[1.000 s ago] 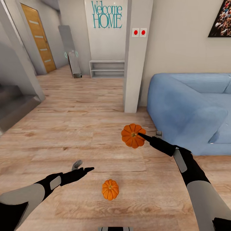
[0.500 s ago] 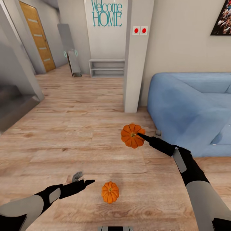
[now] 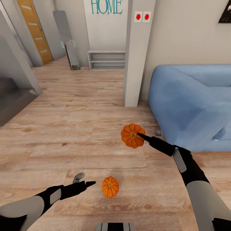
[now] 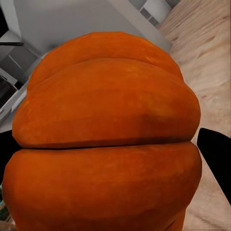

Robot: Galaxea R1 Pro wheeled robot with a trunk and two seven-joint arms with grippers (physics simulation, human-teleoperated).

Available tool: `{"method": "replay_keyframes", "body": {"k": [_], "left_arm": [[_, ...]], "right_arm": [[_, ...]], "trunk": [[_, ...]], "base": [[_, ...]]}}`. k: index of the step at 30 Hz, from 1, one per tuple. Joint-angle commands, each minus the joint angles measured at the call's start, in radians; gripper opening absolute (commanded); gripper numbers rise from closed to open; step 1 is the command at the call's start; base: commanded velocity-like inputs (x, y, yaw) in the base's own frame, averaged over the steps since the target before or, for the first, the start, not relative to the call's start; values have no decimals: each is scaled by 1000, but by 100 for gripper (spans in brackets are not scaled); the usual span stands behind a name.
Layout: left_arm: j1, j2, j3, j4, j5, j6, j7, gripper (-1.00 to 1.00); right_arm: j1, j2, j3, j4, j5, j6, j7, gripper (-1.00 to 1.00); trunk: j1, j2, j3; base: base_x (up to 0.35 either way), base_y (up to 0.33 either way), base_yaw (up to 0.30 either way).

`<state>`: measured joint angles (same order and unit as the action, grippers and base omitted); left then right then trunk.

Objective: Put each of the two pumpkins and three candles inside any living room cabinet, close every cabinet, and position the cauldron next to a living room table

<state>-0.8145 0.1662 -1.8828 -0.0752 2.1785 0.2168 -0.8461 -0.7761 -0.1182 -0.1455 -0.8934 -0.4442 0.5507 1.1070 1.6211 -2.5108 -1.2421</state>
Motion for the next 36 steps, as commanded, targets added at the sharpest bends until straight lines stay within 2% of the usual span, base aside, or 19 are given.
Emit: {"method": "replay_keyframes", "body": {"k": [1, 9, 22, 27, 34, 35, 36], "left_arm": [[0, 0, 1, 0, 0, 0, 0, 100], [-2, -11, 1, 7, -2, -1, -1, 100], [-3, -7, -2, 15, -13, -2, -4, 100], [-3, -7, -2, 15, -13, -2, -4, 100], [-3, -8, -2, 15, -13, -2, -4, 100], [-4, -6, -2, 15, -13, -2, -32, 100], [-4, -5, -2, 15, -13, -2, -42, 100]], "right_arm": [[0, 0, 0, 0, -3, 1, -1, -100], [1, 1, 0, 2, -2, 1, -1, -100], [1, 3, 1, 6, -1, -5, -8, -100], [1, 5, 28, 1, 5, -9, -96, -100], [1, 5, 44, -3, 7, -52, -149, -100], [1, 5, 62, -4, 6, -60, -191, -100], [1, 4, 67, -5, 6, -61, -196, -100]], "trunk": [[0, 0, -4], [4, -2, -35], [10, -5, -85], [12, -6, -104], [15, -8, -132], [16, -8, -135], [16, -8, -139]], "base": [[0, 0, 0], [0, 0, 0], [0, 0, 0], [0, 0, 0], [0, 0, 0], [0, 0, 0], [0, 0, 0]]}}
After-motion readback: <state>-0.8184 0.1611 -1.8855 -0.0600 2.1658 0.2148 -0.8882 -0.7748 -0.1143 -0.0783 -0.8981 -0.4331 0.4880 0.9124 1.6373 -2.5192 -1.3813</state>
